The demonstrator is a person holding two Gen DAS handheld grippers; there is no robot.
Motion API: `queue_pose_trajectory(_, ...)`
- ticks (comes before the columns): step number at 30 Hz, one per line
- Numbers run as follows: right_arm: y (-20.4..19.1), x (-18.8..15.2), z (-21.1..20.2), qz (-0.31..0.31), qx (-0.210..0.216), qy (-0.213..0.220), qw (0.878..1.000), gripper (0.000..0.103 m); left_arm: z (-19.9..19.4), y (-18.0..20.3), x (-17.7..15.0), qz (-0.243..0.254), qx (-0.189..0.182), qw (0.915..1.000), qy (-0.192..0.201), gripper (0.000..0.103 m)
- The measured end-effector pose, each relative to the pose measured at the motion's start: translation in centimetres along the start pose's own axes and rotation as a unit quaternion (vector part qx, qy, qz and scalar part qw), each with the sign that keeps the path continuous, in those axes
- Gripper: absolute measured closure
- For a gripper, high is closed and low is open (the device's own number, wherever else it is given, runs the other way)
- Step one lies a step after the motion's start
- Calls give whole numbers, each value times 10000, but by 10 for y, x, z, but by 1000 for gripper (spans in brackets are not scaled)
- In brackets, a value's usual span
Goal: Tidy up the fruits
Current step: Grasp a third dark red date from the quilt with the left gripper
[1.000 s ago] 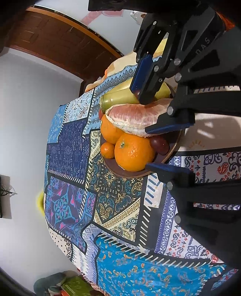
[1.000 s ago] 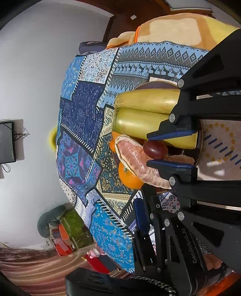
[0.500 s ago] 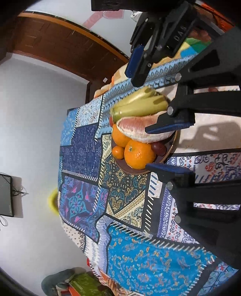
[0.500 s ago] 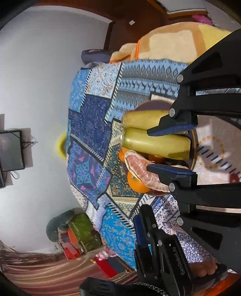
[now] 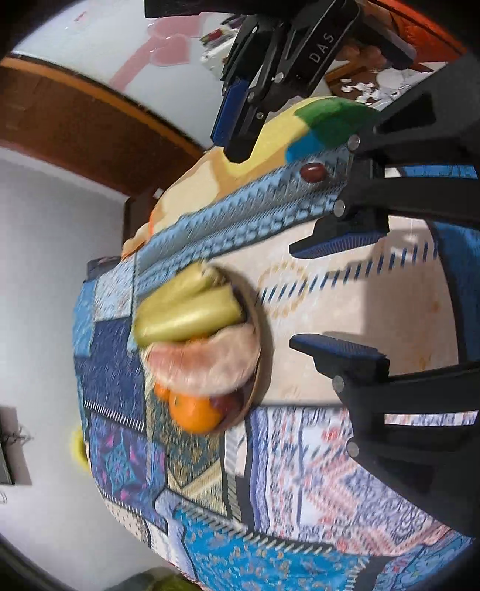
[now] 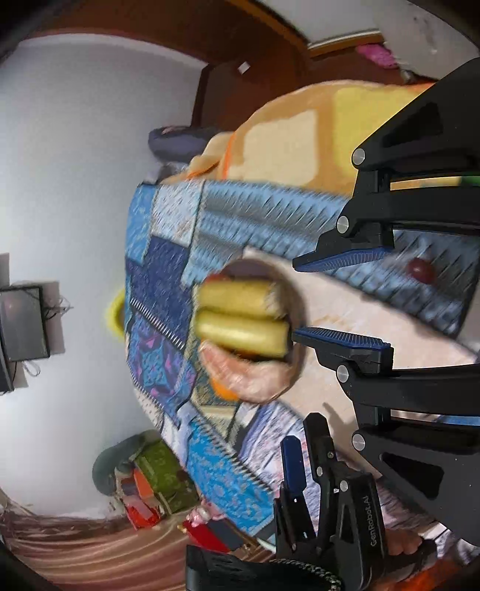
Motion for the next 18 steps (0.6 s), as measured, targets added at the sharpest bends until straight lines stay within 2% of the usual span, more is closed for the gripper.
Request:
queue_pose_trajectory(10,78,-53,-7,658,-334,-387,9965,75,47,62,-16,219,-274,9982,-491,61)
queue_pose_trajectory(18,104,-70,-13,914,-441,-405,9940,75,86,110,-29,474,-466,9944,-820,61)
Point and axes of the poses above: each gripper's, at about its wrist camera, not at the fingertips, and z roughly the way its jaws point, y to its right, x to its top, the point moved 10 cm from there along z, roughly the way its jaws point, and after that the axes turned 12 degrees about -x, right-handed, at the moved point
